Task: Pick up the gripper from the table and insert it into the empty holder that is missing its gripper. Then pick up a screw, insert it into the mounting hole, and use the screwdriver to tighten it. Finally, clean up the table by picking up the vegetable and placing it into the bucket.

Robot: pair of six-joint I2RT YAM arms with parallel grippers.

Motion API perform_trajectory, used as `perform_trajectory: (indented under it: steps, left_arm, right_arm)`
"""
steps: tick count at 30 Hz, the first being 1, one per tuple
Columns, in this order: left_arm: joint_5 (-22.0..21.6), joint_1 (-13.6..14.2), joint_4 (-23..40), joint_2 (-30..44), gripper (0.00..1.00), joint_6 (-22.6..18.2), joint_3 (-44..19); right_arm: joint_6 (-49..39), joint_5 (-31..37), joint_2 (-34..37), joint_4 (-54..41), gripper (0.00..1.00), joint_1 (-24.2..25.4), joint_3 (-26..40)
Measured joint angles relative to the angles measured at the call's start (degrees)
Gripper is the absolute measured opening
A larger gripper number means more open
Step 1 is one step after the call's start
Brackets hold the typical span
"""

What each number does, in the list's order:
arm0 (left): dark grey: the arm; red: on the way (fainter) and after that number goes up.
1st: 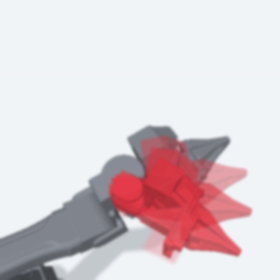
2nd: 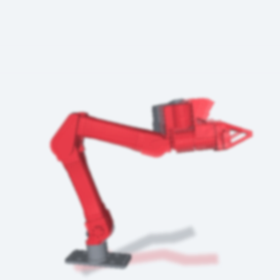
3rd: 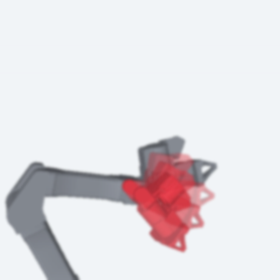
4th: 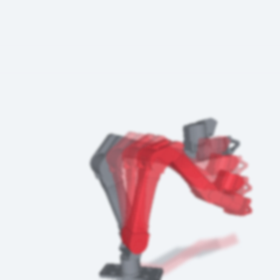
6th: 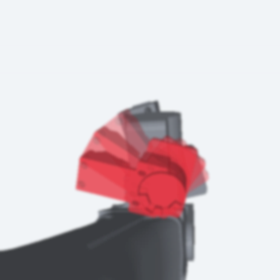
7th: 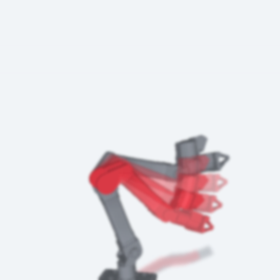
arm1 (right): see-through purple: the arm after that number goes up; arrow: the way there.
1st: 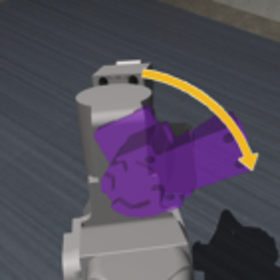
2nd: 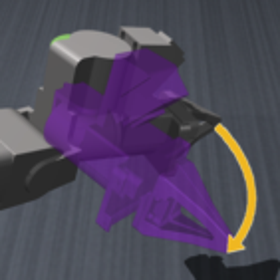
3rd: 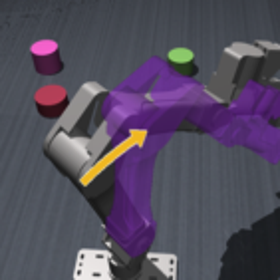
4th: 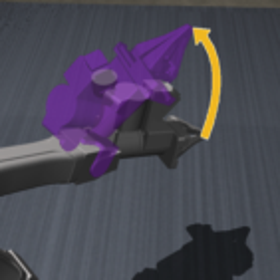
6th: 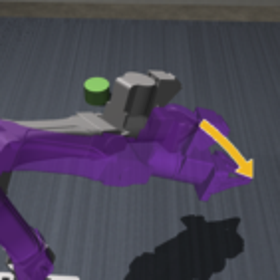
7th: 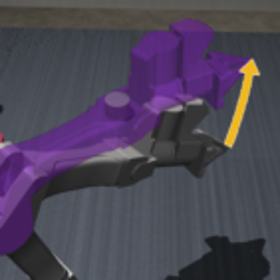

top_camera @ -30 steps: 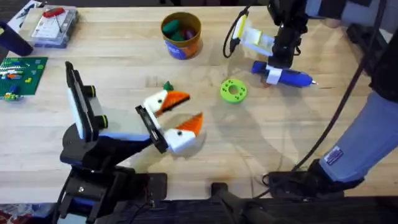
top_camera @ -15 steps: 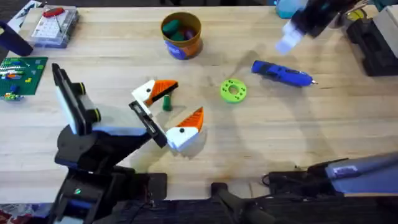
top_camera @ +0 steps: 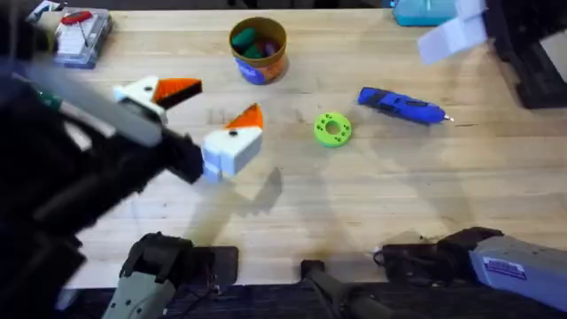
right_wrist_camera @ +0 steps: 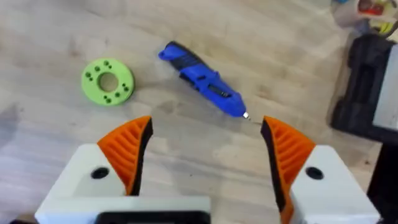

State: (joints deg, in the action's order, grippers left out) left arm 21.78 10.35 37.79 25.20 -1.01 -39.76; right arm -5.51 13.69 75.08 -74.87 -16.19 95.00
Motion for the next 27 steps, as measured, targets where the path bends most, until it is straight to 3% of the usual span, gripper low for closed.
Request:
perform_trajectory:
  steps: [6, 10, 18, 27]
  left_arm:
    - [-4.2, 0.0, 12.1, 13.9, 0.986, -1.6, -10.3]
    - [-8.2, 0.0, 17.0, 21.3, 0.986, -1.9, -14.8]
    - [-12.0, 0.0, 19.3, 34.0, 0.986, -3.2, -15.8]
    - [-12.9, 0.0, 16.1, 50.1, 0.986, -3.1, -15.8]
  right_arm:
    - [5.7, -0.4, -0.1, -3.8, 0.995, -2.5, -0.9]
    - [7.8, -1.3, -1.6, -1.2, 0.995, -3.2, -5.9]
    - [11.6, -1.7, -7.8, 2.5, 0.995, -3.3, -19.1]
    - [12.7, -1.7, -13.0, 2.6, 0.995, -3.3, -20.3]
